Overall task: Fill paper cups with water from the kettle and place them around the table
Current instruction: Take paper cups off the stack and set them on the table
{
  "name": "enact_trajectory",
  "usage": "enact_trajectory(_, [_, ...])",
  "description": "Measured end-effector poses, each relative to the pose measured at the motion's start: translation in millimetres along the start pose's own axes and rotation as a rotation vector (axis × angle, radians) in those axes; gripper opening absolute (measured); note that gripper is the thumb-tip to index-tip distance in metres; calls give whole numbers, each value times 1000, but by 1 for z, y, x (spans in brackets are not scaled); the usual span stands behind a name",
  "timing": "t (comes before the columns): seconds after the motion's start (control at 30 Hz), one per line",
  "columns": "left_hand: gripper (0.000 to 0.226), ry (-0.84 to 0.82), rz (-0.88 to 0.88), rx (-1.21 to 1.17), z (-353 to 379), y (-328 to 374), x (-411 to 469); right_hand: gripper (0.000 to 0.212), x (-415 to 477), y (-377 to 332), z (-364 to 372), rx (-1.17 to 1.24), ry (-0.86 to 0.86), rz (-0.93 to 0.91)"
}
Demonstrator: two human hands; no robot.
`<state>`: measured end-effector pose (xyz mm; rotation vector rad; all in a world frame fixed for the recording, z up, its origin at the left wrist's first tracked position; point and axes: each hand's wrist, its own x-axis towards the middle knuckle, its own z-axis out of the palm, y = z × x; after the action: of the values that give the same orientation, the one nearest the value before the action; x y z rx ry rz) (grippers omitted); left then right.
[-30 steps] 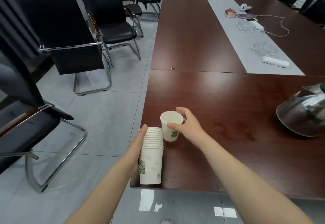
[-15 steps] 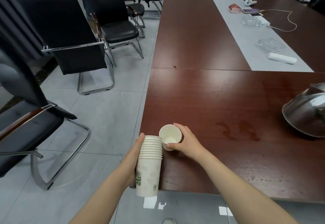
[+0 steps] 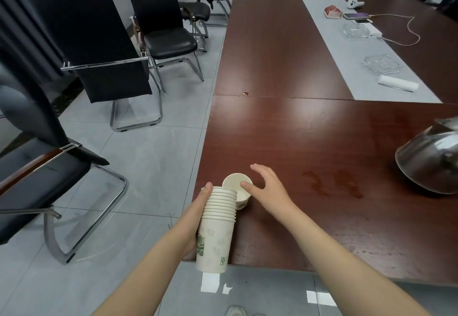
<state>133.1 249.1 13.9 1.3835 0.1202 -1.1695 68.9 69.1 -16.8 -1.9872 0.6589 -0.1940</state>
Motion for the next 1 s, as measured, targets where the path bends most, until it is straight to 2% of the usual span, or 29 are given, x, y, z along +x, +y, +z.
enact_trajectory(0.1, [72,-54,56,10,10,4,-3,32,-3,-12,-12,91,24,-39])
enact_trajectory(0.17, [64,-73,77,16,17,7,-5,13,-7,-22,-22,149,-8,-40])
enact_trajectory(0.23, [66,-90,76,21,24,10,-4,5,-11,-33,-32,199,-78,-27])
enact_trajectory(0.37, [69,-142,67,10,43,14,-4,12,-24,-44,-48,232,-248,41])
enact_trajectory(0.47, [68,-164,42,4,59,15,-5,14,-30,-45,-55,249,-303,69])
enact_trajectory(0.67, [55,-200,35,15,81,12,-7,15,-37,-39,-71,382,-237,79])
enact_trajectory(1.0, [57,-179,2,42,106,8,-8,25,-45,-28,-89,479,-135,149])
